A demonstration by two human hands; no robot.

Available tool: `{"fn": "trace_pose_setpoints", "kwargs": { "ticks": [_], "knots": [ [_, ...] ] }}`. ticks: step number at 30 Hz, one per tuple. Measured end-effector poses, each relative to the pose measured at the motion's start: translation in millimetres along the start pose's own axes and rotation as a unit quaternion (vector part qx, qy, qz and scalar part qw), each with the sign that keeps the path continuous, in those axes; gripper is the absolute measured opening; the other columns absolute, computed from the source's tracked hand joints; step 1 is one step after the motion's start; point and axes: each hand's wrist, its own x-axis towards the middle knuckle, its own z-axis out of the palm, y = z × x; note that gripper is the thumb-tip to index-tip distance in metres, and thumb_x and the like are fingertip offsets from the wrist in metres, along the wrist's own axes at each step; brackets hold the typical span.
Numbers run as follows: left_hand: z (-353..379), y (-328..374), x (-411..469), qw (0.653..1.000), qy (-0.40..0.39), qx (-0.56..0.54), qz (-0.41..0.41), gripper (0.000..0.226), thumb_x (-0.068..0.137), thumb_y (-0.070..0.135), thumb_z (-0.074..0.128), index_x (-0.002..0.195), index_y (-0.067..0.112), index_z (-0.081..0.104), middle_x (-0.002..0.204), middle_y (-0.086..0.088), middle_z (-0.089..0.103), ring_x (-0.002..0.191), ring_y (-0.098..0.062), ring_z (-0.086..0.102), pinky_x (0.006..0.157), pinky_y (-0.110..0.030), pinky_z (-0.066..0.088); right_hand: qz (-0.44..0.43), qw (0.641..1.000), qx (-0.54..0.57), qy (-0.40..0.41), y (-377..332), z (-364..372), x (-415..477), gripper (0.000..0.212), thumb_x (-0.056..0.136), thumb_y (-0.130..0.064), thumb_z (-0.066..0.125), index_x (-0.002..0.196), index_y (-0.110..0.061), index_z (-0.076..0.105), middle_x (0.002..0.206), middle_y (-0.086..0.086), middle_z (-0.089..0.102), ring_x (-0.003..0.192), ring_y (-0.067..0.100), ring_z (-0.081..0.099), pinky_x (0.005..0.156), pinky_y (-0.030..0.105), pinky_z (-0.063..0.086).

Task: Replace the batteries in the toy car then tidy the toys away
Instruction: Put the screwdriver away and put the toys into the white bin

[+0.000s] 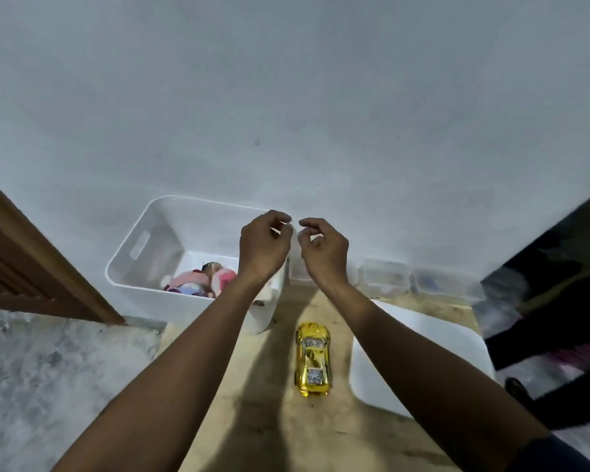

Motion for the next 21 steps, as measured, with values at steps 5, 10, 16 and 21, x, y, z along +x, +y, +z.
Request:
{"fn": "trace_pose_setpoints", "kwargs": {
  "ticks": [5, 10, 16, 21],
  "knots": [
    [75, 20, -50, 0.995, -0.093, -0.035, -0.028, 0.011, 0.090, 0.026, 0.064, 0.092, 0.028, 0.074, 0.081, 0.013, 0.071, 0.074, -0.001, 0.065, 0.069, -0.022, 0.051, 0.044, 0.988, -0.036, 0.144, 57, -105, -19, 0.019, 0.088, -0.010, 0.061, 0.095, -0.023, 0.072, 0.082, -0.010, 0.070, 0.059, 0.023, 0.066, 0.058, 0.028, 0.052],
    [143, -7, -94, 0.964, -0.236, 0.007, -0.121, 0.007, 0.088, 0.021, 0.069, 0.087, 0.026, 0.073, 0.090, 0.000, 0.075, 0.089, -0.021, 0.071, 0.078, -0.032, 0.057, 0.136, 0.956, -0.160, 0.204, 126, -212, -46, 0.022, 0.084, -0.015, 0.055, 0.098, -0.015, 0.072, 0.089, 0.005, 0.074, 0.081, 0.027, 0.068, 0.073, 0.033, 0.051],
    [187, -52, -127, 0.914, -0.321, 0.144, -0.203, 0.032, 0.087, 0.029, 0.070, 0.115, 0.013, 0.073, 0.120, -0.009, 0.072, 0.110, -0.030, 0.065, 0.092, -0.034, 0.052, 0.318, 0.909, -0.235, 0.130, 202, -302, -88, 0.038, 0.086, -0.015, 0.066, 0.123, -0.017, 0.059, 0.120, 0.010, 0.060, 0.098, 0.025, 0.060, 0.076, 0.031, 0.046],
    [204, -65, -138, 0.885, -0.366, 0.208, -0.198, 0.041, 0.092, 0.033, 0.063, 0.126, 0.010, 0.066, 0.130, -0.011, 0.066, 0.117, -0.032, 0.061, 0.093, -0.035, 0.050, 0.436, 0.859, -0.263, 0.062, 248, -330, -112, 0.067, 0.084, -0.030, 0.065, 0.145, -0.023, 0.039, 0.143, 0.015, 0.044, 0.122, 0.037, 0.053, 0.096, 0.048, 0.049]
  ]
}}
